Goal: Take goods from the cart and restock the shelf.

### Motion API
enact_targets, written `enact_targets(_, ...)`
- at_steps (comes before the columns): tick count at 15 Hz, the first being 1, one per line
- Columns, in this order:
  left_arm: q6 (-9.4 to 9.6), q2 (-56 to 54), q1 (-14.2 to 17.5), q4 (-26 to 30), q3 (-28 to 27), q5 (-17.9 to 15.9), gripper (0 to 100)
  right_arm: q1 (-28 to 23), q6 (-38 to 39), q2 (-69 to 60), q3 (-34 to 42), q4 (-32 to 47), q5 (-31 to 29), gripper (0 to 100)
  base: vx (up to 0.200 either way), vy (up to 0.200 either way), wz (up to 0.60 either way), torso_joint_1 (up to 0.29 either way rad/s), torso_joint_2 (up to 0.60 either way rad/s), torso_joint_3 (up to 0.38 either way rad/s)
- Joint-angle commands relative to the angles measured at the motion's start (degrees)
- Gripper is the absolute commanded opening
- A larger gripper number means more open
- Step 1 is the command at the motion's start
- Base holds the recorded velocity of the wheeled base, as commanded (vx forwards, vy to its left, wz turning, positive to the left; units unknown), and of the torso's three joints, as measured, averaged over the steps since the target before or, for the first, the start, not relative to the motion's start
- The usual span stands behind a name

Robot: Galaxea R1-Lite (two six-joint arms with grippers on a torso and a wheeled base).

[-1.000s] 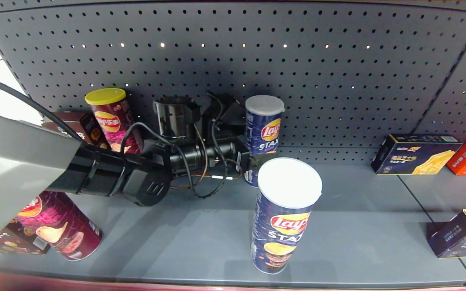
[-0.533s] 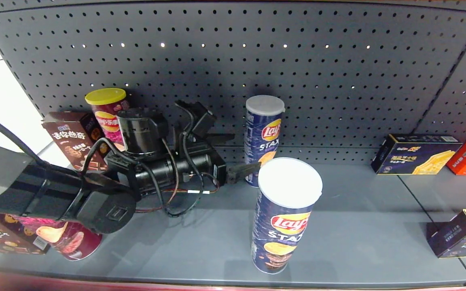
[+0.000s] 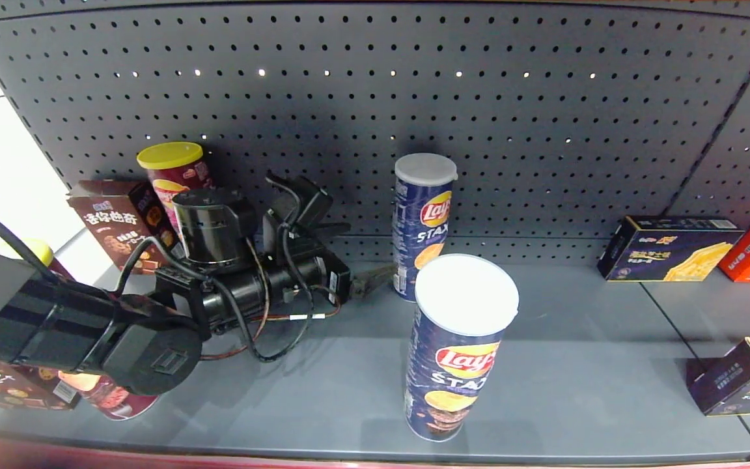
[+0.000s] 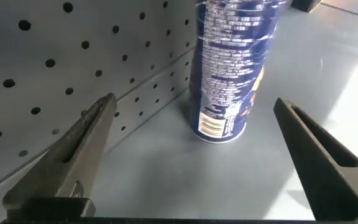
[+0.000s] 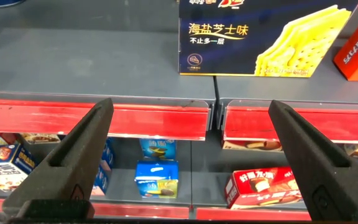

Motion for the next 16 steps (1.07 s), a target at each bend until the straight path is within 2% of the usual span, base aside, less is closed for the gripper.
enact_targets(1,0.01,1.82,-0.01,-0.03,-0.43,0.99,100,0.0,-0.01,0.07,0.0,0.02,0.0,100,0.0,0.0,0.0,0.0,0.0,0.0)
enact_targets(2,0.01,2.43,-0.19,-0.03,-0.96,1.96,100,0.0,-0.01,0.07,0.0,-0.06,0.0,100,0.0,0.0,0.0,0.0,0.0,0.0)
enact_targets(6,0.01,4.28,-0.63,-0.03,-3.59,2.05,100,0.0,-0.01,0.07,0.0,0.02,0.0,100,0.0,0.0,0.0,0.0,0.0,0.0)
enact_targets(12,0.1,6.39,-3.18,0.59,-6.76,2.14,100,0.0,-0.01,0.07,0.0,0.02,0.0,100,0.0,0.0,0.0,0.0,0.0,0.0)
enact_targets(16,0.01,7.97,-2.65,0.77,-9.22,4.77,100,0.0,-0.01,0.07,0.0,-0.06,0.0,100,0.0,0.0,0.0,0.0,0.0,0.0)
